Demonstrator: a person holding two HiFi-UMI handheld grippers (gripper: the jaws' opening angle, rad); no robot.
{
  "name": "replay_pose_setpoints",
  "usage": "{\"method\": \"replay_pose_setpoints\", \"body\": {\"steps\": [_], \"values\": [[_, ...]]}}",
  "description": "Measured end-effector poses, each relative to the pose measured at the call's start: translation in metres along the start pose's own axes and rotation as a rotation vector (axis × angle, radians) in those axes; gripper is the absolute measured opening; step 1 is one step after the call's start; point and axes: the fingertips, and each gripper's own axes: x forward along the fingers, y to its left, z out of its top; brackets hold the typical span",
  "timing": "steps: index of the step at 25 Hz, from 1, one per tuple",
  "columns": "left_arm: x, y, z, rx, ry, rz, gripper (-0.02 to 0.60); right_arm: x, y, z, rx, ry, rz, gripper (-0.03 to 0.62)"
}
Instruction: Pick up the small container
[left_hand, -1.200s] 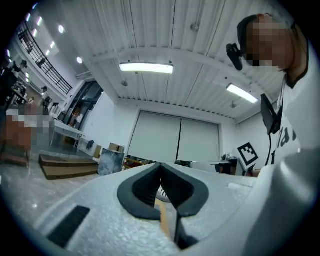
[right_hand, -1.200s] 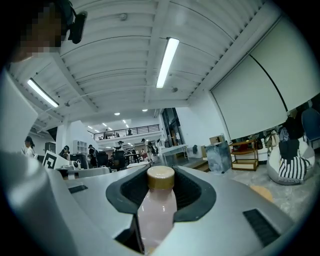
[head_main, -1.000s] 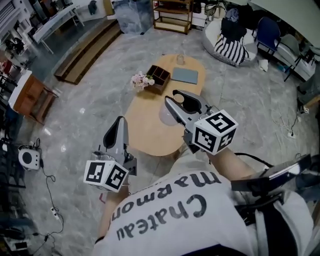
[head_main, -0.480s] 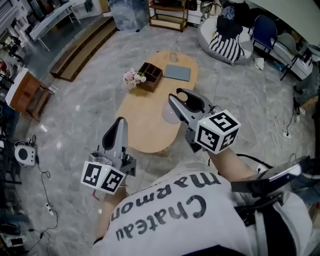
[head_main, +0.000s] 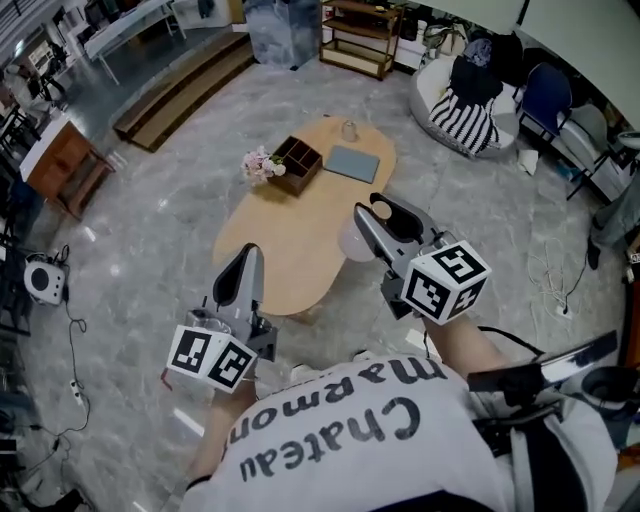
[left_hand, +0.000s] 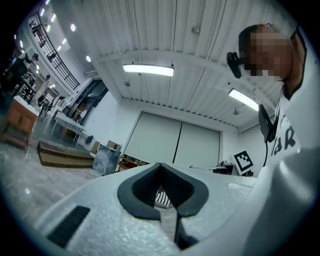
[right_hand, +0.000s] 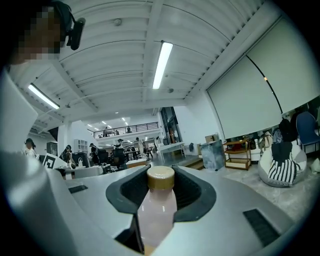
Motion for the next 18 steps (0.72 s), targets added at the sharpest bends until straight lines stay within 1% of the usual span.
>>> {"method": "replay_pose_setpoints", "body": {"steps": [3, 9, 14, 18], "values": [[0.004, -0.016, -0.011, 0.007, 0.010, 0.002, 0.014, -0.013, -0.014, -0.004, 0.004, 0.012, 0.008, 0.133], [0.003, -0.035, -0.020, -0.004, -0.008, 0.037, 0.014, -0.029, -0.029, -0.011, 0.014, 0.030, 0.029, 0.133], [0.005, -0.043, -0.020, 0.011, -0.019, 0.054, 0.014, -0.036, -0.039, -0.008, 0.017, 0.026, 0.035, 0.133], [0.002, -0.044, -0.023, 0.009, -0.021, 0.080, 0.014, -0.040, -0.041, -0.011, 0.011, 0.032, 0.039, 0.135]]}}
